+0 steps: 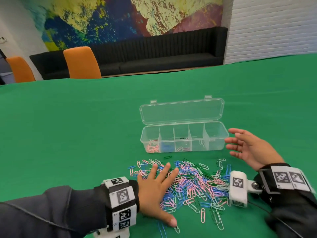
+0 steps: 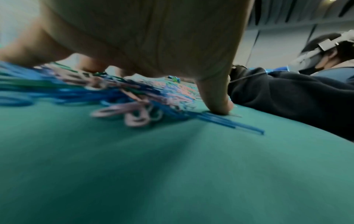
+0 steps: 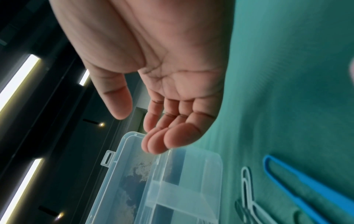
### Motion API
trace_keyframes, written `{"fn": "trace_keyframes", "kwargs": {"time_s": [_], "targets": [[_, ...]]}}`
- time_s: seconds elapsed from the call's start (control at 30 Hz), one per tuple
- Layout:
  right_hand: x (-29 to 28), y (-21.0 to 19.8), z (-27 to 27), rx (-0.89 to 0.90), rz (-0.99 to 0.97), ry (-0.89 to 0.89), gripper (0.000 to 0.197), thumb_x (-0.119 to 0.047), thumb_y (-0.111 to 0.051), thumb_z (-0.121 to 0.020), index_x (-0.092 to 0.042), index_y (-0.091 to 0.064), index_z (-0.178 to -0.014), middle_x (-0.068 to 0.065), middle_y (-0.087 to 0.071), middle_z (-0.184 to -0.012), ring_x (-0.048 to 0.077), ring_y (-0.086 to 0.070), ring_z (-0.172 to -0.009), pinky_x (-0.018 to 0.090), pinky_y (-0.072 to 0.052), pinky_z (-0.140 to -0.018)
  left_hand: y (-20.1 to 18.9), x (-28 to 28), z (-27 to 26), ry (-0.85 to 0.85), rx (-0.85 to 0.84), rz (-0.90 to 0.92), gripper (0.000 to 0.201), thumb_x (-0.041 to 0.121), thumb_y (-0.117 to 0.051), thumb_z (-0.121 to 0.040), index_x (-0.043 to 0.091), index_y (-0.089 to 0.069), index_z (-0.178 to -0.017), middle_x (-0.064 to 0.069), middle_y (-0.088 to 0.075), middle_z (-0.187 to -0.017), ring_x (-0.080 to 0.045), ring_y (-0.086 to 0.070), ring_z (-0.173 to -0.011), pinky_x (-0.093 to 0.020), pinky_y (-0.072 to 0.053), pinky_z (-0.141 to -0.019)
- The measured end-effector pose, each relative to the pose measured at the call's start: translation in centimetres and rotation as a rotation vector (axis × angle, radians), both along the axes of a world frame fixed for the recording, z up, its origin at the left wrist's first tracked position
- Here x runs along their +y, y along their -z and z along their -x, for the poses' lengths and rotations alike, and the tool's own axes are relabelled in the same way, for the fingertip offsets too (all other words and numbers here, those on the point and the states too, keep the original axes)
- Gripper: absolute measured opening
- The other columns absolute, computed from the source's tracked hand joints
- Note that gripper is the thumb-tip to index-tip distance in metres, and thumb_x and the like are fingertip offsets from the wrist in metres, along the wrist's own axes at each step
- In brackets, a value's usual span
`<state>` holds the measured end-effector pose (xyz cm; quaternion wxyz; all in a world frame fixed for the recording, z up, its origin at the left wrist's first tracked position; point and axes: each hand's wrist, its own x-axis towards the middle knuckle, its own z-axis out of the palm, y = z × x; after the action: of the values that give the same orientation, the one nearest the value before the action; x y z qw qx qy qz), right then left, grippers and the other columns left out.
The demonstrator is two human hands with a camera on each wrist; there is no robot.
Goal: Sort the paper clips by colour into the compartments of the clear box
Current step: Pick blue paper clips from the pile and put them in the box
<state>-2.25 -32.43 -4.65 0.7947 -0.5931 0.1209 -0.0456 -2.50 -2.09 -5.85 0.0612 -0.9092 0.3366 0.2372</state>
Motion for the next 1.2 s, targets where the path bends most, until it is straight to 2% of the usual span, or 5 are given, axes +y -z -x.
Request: {"fn": "trace_keyframes", "kwargs": {"time_s": [0.27, 0.47, 0.87, 1.07, 1.2], "targets": [[-1.1, 0.3, 0.1, 0.011, -0.141, 0.092, 0.017, -0.016, -0.038, -0.097, -0.019, -0.054, -0.097, 0.004, -0.058, -0.080, 0.014, -0.055, -0.064, 0.021, -0.047, -0.050, -0.1, -7.0, -1.6, 0.099, -0.052, 0.087, 0.117, 0.069, -0.062, -0.071, 0.042, 0.031, -0.138, 0.003, 0.029, -0.153, -0.035, 0.007, -0.144, -0.062, -0.015, -0.111], [-2.6, 0.9, -0.1, 0.002, -0.237, 0.179, 0.015, -0.016, -0.040, -0.096, -0.018, -0.055, -0.093, 0.003, -0.057, -0.076, 0.012, -0.055, -0.057, 0.019, -0.047, -0.045, -0.7, -9.0, -1.7, 0.250, -0.197, 0.007, 0.068, 0.049, -0.048, -0.092, 0.033, -0.014, -0.149, -0.011, -0.022, -0.151, -0.032, -0.026, -0.134, -0.048, -0.033, -0.107], [-2.6, 1.7, -1.0, -0.003, -0.299, 0.226, 0.015, -0.016, -0.043, -0.095, -0.018, -0.057, -0.090, 0.002, -0.058, -0.071, 0.007, -0.057, -0.043, 0.016, -0.046, -0.041, 0.0, -9.3, -1.9, 0.203, -0.266, 0.073, 0.036, -0.002, -0.038, -0.086, 0.007, -0.040, -0.121, -0.016, -0.041, -0.114, -0.030, -0.043, -0.096, -0.043, -0.040, -0.082], [-2.8, 1.6, -0.8, -0.013, -0.299, 0.242, 0.015, -0.016, -0.043, -0.096, -0.018, -0.056, -0.090, 0.002, -0.057, -0.069, 0.006, -0.056, -0.043, 0.017, -0.046, -0.041, -1.5, -11.0, -3.7, 0.029, -0.096, 0.073, 0.023, -0.002, -0.039, -0.087, 0.007, -0.051, -0.105, -0.017, -0.049, -0.107, -0.032, -0.053, -0.095, -0.037, -0.043, -0.082], [-2.9, 1.7, -1.0, -0.010, -0.284, 0.244, 0.014, -0.016, -0.043, -0.096, -0.017, -0.056, -0.090, 0.003, -0.057, -0.072, 0.006, -0.056, -0.043, 0.017, -0.046, -0.041, -2.4, -10.3, -4.5, -0.182, 0.151, 0.339, 0.029, 0.001, -0.038, -0.090, 0.022, -0.045, -0.072, 0.001, -0.050, -0.076, -0.012, -0.045, -0.061, -0.024, -0.044, -0.059]]}}
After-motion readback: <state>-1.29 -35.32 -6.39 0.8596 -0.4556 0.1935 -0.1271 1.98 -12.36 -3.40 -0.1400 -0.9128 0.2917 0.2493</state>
